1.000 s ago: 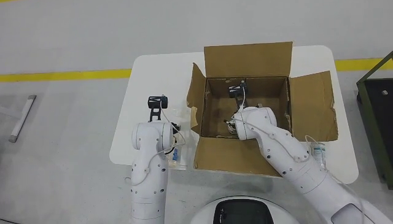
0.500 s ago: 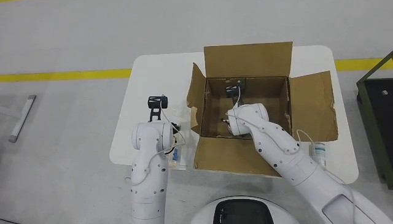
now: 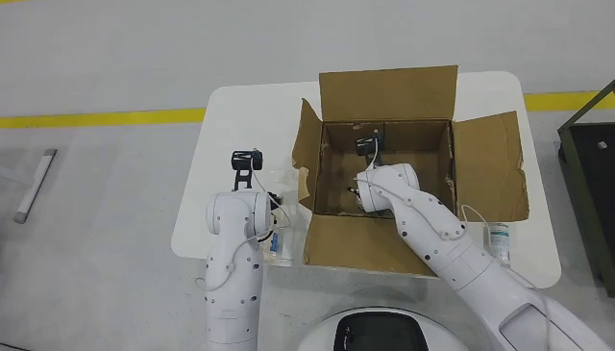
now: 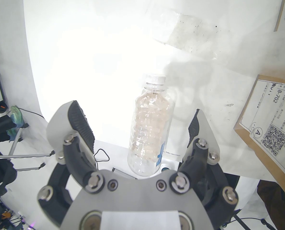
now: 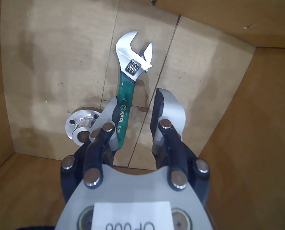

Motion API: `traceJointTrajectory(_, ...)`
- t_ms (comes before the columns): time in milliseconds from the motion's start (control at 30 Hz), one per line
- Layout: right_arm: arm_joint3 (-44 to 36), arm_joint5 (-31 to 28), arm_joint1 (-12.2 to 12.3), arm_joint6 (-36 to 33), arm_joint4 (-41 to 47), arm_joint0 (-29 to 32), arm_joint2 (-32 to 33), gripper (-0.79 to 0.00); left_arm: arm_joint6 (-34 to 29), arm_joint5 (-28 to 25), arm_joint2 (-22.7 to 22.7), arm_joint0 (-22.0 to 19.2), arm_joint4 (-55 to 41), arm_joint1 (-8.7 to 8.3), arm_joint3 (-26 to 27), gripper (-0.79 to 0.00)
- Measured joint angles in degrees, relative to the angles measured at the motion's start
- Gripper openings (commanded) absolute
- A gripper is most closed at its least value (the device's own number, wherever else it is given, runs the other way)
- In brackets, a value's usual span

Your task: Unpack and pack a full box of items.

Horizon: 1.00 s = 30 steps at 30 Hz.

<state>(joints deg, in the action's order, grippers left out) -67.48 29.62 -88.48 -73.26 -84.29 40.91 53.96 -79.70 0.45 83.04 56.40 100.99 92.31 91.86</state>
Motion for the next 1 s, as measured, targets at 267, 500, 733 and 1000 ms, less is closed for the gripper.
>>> traceJointTrajectory(267, 1.9, -0.5, -0.8, 0.8, 0.1, -0.3, 0.2, -0.471, 0.0, 0.0, 0.0, 0.0, 0.0, 0.00, 0.0, 0.000)
traceJointTrajectory(500, 3.6, -1.0, -1.5, 1.8, 0.3, -0.5, 0.5, -0.597, 0.0, 0.0, 0.0, 0.0, 0.0, 0.00, 0.0, 0.000)
traceJointTrajectory(733, 5.0, -1.5, -2.1, 2.4, 0.4, -0.9, 1.0, -0.785, 0.0, 0.0, 0.0, 0.0, 0.0, 0.00, 0.0, 0.000)
traceJointTrajectory(1000, 5.2, -2.6, -2.5, 3.8, 1.0, -0.6, 2.2, -0.785, 0.0, 0.0, 0.0, 0.0, 0.0, 0.00, 0.0, 0.000)
